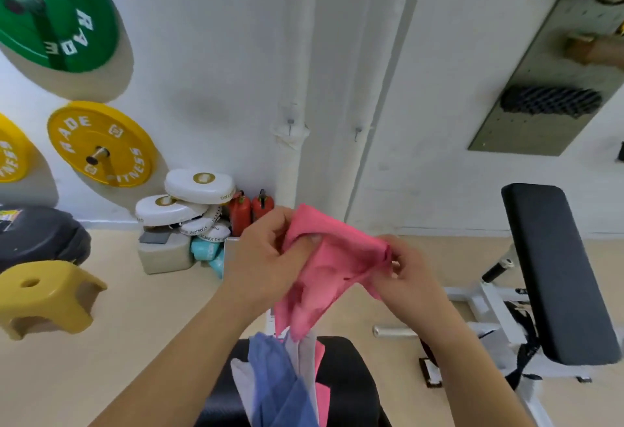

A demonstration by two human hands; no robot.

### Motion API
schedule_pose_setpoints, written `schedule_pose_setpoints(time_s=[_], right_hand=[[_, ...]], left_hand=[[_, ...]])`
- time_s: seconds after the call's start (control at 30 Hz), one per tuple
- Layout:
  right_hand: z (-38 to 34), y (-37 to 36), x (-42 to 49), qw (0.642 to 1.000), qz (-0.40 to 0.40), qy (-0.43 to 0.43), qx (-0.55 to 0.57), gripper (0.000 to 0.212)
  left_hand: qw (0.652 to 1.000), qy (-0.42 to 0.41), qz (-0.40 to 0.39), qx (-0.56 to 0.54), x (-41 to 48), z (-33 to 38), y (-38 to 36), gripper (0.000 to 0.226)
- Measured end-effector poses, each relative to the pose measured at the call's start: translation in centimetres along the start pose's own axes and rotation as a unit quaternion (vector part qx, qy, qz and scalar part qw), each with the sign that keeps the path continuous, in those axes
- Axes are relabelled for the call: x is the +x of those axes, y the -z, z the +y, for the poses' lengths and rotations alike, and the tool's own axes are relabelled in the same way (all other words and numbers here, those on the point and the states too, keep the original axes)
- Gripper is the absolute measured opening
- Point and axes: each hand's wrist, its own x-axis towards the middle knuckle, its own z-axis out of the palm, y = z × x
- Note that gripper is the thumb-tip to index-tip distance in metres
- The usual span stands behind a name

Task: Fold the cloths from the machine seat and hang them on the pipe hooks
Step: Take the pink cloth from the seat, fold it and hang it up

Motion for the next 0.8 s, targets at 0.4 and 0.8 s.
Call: schedule_pose_setpoints(time_s=[0.4, 0.8], right_hand=[[3.6, -2.7, -2.3, 0.995, 0.056, -0.054, 0.057, 0.012], [9.3, 4.5, -2.2, 0.926, 0.351, -0.139, 0.014, 0.01]], left_hand=[[0.982, 0.085, -0.16, 0.059, -3.9, -6.8, -4.0, 0.032], [0.871, 0.189, -0.231, 0.39, -5.3, -17.6, 3.9, 0.02]])
